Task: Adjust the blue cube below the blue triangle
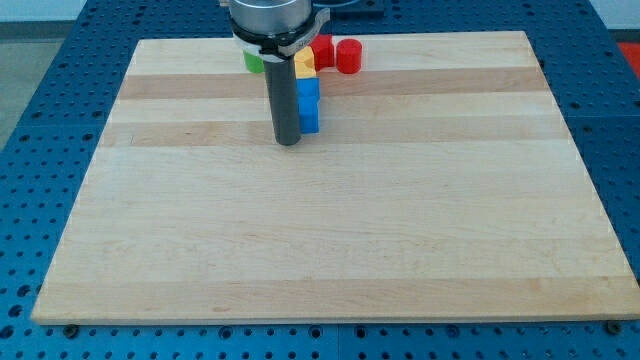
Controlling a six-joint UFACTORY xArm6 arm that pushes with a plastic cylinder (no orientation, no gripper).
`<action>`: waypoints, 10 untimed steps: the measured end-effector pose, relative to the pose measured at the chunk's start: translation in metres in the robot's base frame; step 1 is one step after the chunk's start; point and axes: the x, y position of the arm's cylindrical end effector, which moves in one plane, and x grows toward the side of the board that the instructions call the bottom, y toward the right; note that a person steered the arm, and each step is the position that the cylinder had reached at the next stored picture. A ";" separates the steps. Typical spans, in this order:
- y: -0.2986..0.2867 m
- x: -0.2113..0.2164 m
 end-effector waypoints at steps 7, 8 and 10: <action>0.126 -0.001; 0.132 -0.025; 0.129 -0.078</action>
